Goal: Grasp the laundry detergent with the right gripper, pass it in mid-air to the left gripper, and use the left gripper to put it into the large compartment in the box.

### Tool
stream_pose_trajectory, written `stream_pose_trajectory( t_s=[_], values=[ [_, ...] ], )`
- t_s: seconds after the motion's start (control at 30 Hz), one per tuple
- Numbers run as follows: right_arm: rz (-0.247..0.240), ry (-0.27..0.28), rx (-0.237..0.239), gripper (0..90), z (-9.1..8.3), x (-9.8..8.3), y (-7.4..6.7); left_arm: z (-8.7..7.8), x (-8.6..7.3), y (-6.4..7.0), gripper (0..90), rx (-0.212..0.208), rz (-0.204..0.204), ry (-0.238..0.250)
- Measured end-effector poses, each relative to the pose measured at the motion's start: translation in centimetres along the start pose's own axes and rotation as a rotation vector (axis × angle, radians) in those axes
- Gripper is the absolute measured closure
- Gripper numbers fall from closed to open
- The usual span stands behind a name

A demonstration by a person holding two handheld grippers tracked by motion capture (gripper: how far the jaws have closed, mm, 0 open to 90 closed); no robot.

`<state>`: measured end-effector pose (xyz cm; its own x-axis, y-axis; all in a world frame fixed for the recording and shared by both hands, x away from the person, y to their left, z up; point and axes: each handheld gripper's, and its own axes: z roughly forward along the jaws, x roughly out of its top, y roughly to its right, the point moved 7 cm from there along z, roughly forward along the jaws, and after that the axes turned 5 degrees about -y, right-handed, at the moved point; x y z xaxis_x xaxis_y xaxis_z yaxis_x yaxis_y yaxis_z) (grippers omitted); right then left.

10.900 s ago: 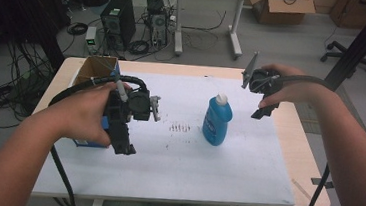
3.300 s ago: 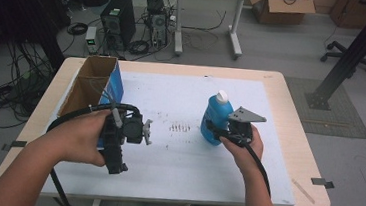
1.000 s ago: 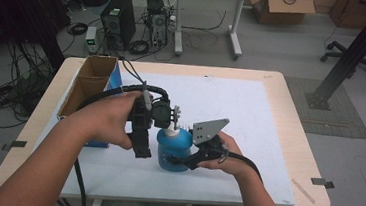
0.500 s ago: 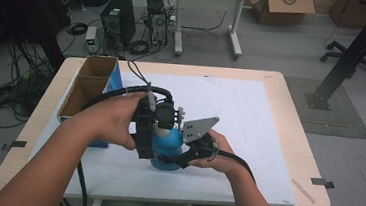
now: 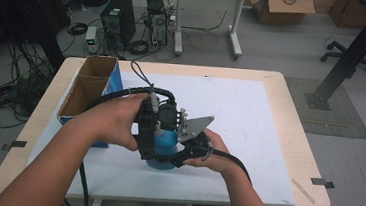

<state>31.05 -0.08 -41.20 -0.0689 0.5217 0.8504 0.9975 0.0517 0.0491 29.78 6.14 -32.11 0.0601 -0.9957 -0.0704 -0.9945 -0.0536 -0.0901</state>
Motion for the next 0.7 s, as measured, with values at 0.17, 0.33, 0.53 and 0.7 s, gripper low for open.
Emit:
stream_pose_trajectory(
  t_s=[0.17,0.33,0.53,0.7],
  values=[
    [-0.004,0.002,-0.001,45.4,0.09,0.17,-0.08,0.12,0.24,0.07,0.7,0.001,0.009,-0.003],
    [-0.005,0.010,0.003,45.4,0.12,0.35,-0.09,0.22,0.24,0.10,2.1,0.004,0.014,-0.005],
    [-0.006,0.014,0.000,45.4,0.08,0.53,-0.07,0.24,0.17,0.08,5.7,0.012,0.015,-0.003],
    [-0.006,0.015,0.002,45.4,0.03,0.65,-0.14,0.14,0.22,0.10,10.0,0.015,0.020,0.002]
  ],
)
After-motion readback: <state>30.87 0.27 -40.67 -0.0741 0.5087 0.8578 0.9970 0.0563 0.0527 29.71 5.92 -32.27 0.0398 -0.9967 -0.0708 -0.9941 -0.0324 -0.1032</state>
